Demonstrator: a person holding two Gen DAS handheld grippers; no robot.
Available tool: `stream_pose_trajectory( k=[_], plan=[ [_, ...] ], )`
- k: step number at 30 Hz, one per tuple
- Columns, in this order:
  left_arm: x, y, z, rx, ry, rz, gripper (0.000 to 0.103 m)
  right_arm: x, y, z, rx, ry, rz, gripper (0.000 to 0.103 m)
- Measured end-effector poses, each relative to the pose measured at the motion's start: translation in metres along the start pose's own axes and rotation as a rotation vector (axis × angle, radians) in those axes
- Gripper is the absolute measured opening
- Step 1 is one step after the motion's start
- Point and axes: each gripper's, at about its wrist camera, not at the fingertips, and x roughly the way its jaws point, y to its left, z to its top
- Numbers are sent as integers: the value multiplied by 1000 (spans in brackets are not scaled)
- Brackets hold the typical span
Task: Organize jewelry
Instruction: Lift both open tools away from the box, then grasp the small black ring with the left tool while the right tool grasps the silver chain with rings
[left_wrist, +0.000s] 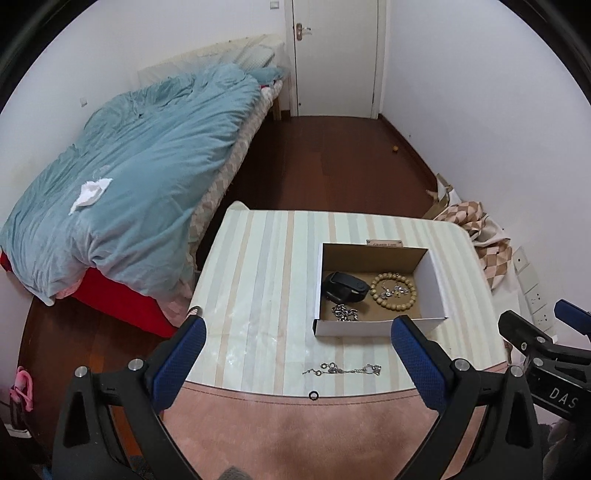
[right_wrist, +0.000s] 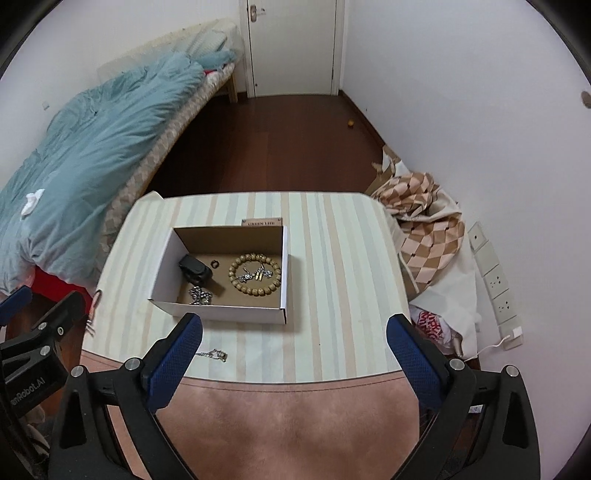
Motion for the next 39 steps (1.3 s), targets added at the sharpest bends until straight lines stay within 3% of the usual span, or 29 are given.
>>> stream_pose_trajectory(
  k=[8, 13, 16, 21, 23, 24, 30, 35, 36, 39],
  plan=[
    [-30, 1, -7, 5, -42, -4, 102, -38, -2, -6, 15, -46, 16, 101],
    [-28, 6, -12, -15, -31, 4, 102, -34, -4, -10, 32, -33, 26, 101],
    [-14, 11, -19, -27, -3, 32, 102, -15, -7, -18, 56, 7, 64, 101],
    [30, 15, -48, -34, 101, 81, 102, 29, -12, -41, 84, 83, 49, 97],
    [50, 13, -62, -14, 153, 94, 102, 54, -15, -54, 86, 136, 29, 73],
    [59, 11, -68, -5, 173, 95, 102, 64, -15, -60, 86, 159, 24, 70],
    [117, 0, -103, 12, 314, 54, 102, 124, -23, -93, 117, 266, 21, 70],
    [140, -7, -114, 17, 332, 12, 101, 148, -34, -105, 165, 307, 27, 70],
    [142, -10, -115, 22, 328, 5, 97, 150, -36, -105, 169, 309, 25, 70],
    [148, -14, -118, 29, 342, -9, 66, 155, -40, -105, 187, 313, 24, 70]
  ],
)
